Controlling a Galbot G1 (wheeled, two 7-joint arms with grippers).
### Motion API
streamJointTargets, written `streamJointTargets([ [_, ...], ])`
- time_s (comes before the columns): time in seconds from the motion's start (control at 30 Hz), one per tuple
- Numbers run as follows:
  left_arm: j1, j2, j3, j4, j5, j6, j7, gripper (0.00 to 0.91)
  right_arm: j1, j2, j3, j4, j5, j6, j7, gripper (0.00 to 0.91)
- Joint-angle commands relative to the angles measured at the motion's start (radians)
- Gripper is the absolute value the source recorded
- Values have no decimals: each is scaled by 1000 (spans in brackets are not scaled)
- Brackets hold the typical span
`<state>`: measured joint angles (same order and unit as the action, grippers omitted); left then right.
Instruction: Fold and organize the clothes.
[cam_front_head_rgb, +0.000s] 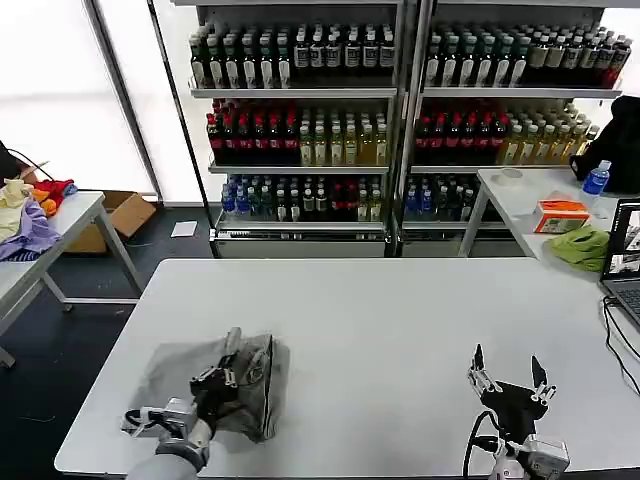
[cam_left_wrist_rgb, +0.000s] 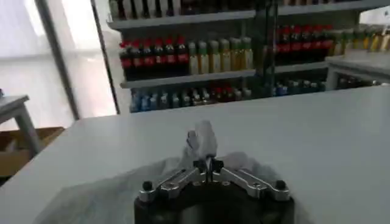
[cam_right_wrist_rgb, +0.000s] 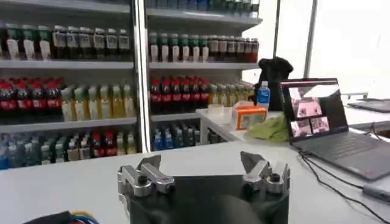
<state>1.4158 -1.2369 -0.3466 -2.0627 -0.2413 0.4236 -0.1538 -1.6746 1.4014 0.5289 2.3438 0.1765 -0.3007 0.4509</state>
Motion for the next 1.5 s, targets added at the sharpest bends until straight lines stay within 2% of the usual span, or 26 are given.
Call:
streamJointTargets([
  [0.03,-80,-41,152,-2,11,29,-14,0,-34,17,0,4,-23,7,0,907],
  [0.2,-107,-41,161,17,8,39,-6,0,-46,28,1,3,-31,11,1,907],
  [0.47,-133,-48,129,122,25,7,13,10,-43,36,-14,-4,-40,10,-1,907],
  [0.5,-134,-50,126,124,25,6,15,907,-41,36,-15,-5,-42,10,-1,907],
  [0.87,-76,-49,145,100,34,-23,92,907,-5,22,-13,-28,-32,2,-6,907],
  [0.93,-56,-45,155,35,-48,-50,108,907,-1,22,-18,-37,-32,3,-6,907],
  [1.03,-44,-52,140,-96,-344,-71,117,907,12,19,-28,-52,-31,4,-6,907],
  [1.13,-64,-64,78,-182,-458,-100,49,907,21,13,-36,-58,-24,4,-8,907],
  [1.3,-43,5,-144,-190,-432,-86,-43,907,47,-18,-46,-75,-4,4,-11,907],
  [1.43,19,65,-332,-85,-287,-84,-47,907,73,-37,-58,-99,16,4,-10,907],
  [1.5,57,72,-367,-37,-230,-93,-25,907,84,-44,-65,-107,22,2,-11,907],
])
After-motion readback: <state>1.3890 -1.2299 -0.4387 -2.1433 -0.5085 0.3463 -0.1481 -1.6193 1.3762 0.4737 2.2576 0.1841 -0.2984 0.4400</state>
